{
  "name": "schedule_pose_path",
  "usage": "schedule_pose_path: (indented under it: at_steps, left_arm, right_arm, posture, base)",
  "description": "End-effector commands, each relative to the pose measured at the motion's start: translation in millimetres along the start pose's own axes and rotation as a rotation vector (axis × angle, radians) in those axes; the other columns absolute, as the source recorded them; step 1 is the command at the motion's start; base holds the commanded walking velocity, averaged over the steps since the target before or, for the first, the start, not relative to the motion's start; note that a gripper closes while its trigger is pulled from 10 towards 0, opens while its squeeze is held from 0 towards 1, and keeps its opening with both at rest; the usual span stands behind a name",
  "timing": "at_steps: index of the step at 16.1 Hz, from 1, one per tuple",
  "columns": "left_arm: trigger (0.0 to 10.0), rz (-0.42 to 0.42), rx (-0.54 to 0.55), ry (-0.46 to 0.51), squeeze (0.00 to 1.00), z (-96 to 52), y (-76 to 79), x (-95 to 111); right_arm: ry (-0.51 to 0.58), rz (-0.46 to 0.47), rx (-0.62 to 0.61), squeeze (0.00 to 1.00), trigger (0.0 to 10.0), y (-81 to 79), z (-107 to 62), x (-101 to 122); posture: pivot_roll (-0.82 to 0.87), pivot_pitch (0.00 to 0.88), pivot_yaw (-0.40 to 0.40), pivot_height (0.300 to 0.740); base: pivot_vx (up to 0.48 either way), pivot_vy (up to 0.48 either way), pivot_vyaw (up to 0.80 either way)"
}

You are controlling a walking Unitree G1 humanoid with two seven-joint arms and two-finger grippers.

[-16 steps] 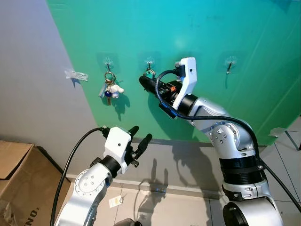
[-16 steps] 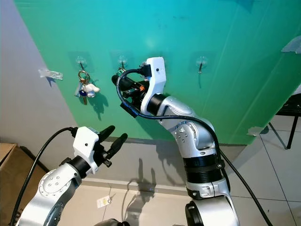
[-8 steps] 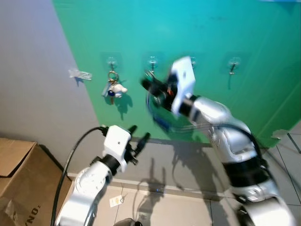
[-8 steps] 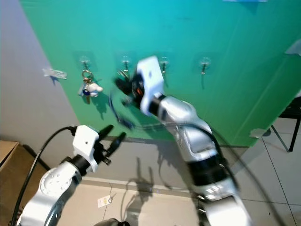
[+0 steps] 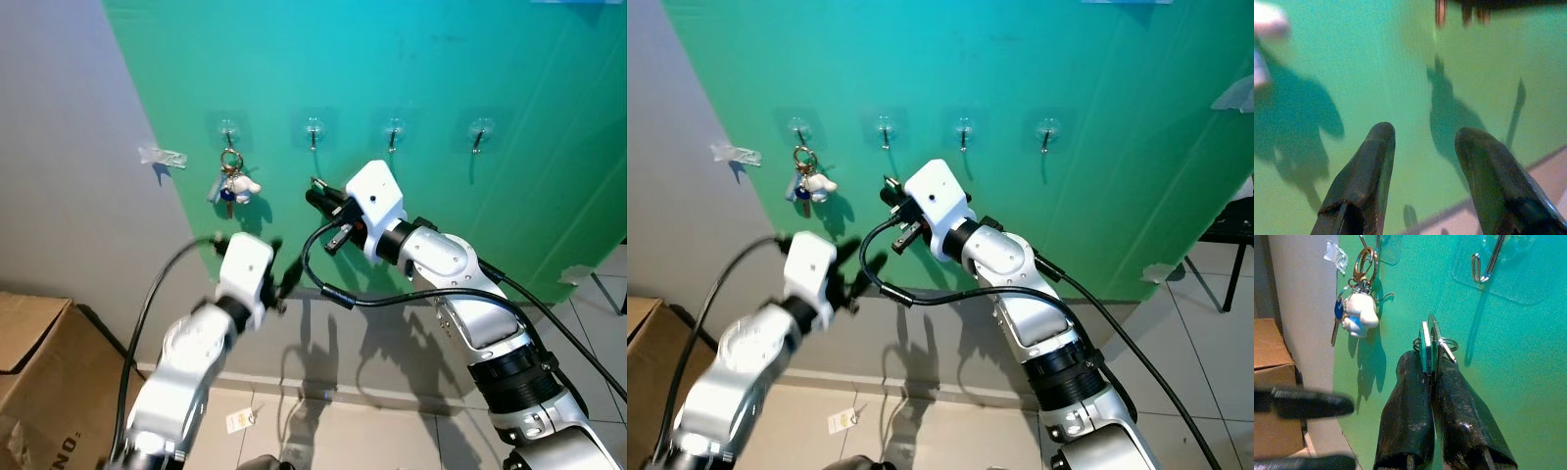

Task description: Hang keys on a hook

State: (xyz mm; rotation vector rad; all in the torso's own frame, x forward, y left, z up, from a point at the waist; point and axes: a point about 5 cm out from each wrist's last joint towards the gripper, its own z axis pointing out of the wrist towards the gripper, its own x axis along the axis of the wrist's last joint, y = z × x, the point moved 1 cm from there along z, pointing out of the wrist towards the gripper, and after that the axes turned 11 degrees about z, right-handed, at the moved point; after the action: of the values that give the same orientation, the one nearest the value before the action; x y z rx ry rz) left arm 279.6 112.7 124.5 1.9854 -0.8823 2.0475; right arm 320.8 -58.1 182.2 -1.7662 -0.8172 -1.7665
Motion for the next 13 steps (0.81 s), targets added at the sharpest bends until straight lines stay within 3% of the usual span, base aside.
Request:
schedule_pose_path:
  at_steps: [1,5,7,9,12,13]
  left_arm:
    - [10.0,0.014,0.011,-0.014,0.0,0.3,-4.4,-0.4]
    - [10.0,0.032,0.032,0.054,0.0,-0.3,-13.9,14.2]
    - [10.0,-0.006,0.055,0.074,0.0,-1.9,-20.5,20.2]
    - [10.0,-0.025,0.084,0.091,0.0,-2.1,-28.9,27.0]
    - [10.0,-0.061,0.097,0.114,0.0,-1.5,-32.8,32.2]
    - [10.0,-0.103,0.099,0.135,0.0,-0.9,-34.6,36.6]
  right_arm:
    - [0.008,0.0,-0.007,0.0,0.0,2.6,-1.5,-0.3]
    - [0.016,-0.013,0.003,0.0,0.0,0.1,-1.5,-1.1]
    - [-0.003,-0.021,-0.022,0.0,0.0,7.5,-5.1,-8.1]
    - [-0.055,-0.201,-0.074,0.0,0.0,23.7,-11.4,-19.2]
    - [-0.059,-0.256,-0.09,0.0,0.0,29.2,-13.1,-19.9]
    - [-0.061,-0.432,-0.096,0.0,0.0,30.0,-13.4,-18.6]
  posture:
    - [-0.1,0.005,0.077,0.74]
    - [-0.1,0.004,0.083,0.74]
    - [-0.1,0.004,0.081,0.74]
    - [-0.09,0.0,0.079,0.74]
    - [-0.1,0.0,0.081,0.74]
    - [-0.1,0.0,0.081,0.74]
  base:
    - [0.0,0.0,0.0]
    - [0.0,0.0,0.0]
    - [0.0,0.0,0.0]
    - [0.0,0.0,0.0]
    - [0.0,0.0,0.0]
    - [0.0,0.0,0.0]
